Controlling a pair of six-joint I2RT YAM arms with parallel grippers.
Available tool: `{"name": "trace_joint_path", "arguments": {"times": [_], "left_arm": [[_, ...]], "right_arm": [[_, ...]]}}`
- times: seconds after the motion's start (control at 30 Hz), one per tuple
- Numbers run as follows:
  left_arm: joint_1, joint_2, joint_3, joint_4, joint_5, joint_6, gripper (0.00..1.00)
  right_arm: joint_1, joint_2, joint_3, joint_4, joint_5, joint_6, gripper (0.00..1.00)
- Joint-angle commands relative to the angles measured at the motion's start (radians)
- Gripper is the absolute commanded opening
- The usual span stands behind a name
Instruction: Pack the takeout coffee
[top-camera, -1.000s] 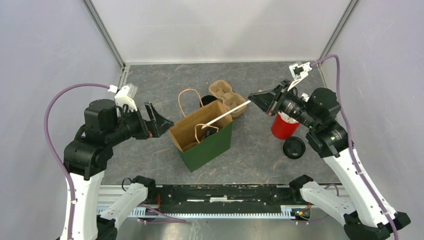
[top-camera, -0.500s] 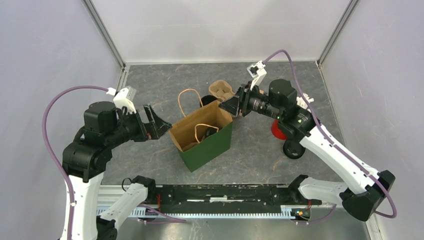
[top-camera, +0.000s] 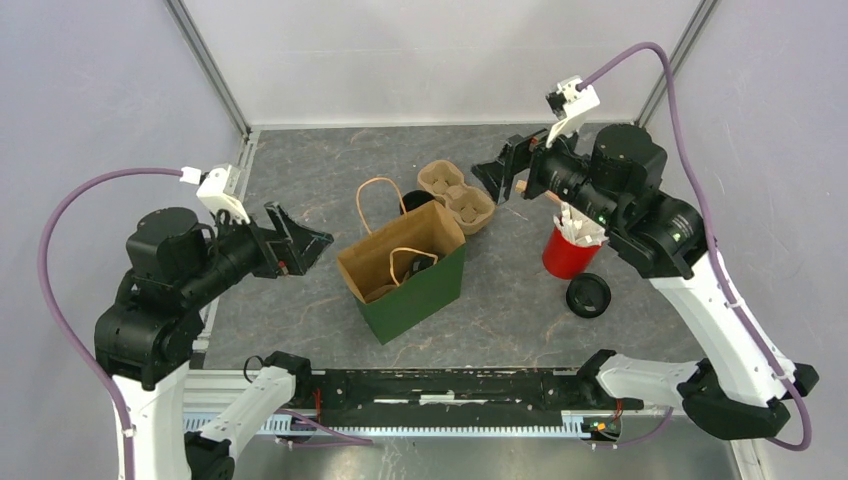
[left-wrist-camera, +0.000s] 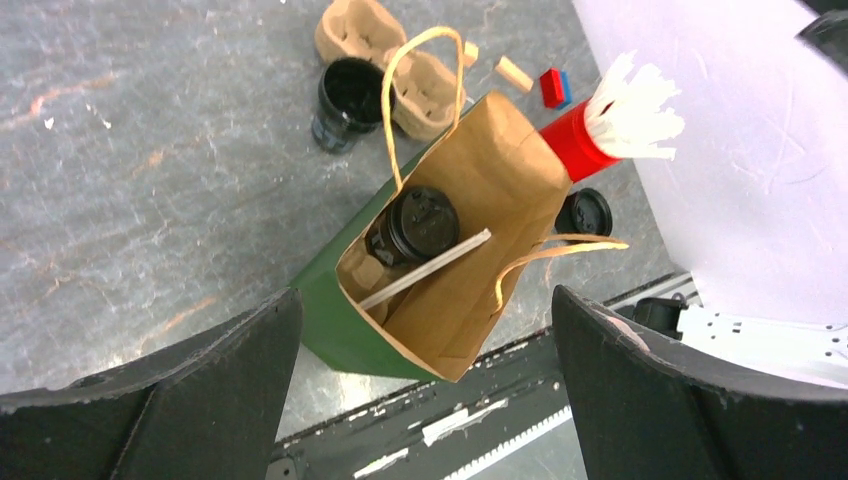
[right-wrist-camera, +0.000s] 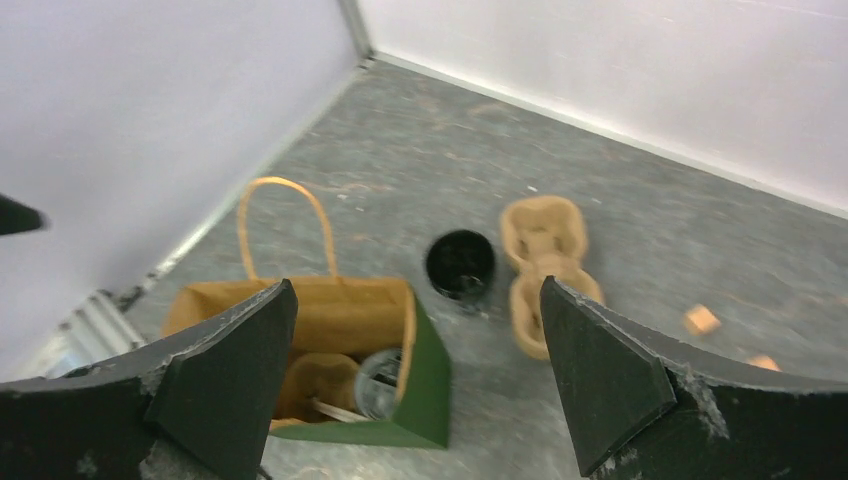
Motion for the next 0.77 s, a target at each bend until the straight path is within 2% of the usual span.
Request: {"name": "trace_joint_path", "arguments": {"times": [0.0, 0.37, 0.73], "left_arm": [[-0.001, -0.032, 0.025, 0.127, 0.020, 0.063, 1.00], [-0.001, -0.164, -0.076, 0.150, -0.029, 0.086, 1.00], [-0.001, -0.192, -0.119, 0.132, -0.060, 0.077, 1.00]], "right_arm": [[-0.002, -0.060, -0.007, -0.113, 0.237, -0.062, 0.98], [-0.002, -0.254, -0.248, -0.113, 0.383, 0.062, 0.98], [-0.003, -0.243, -0.246, -0.114, 0.376, 0.061, 0.98]]}}
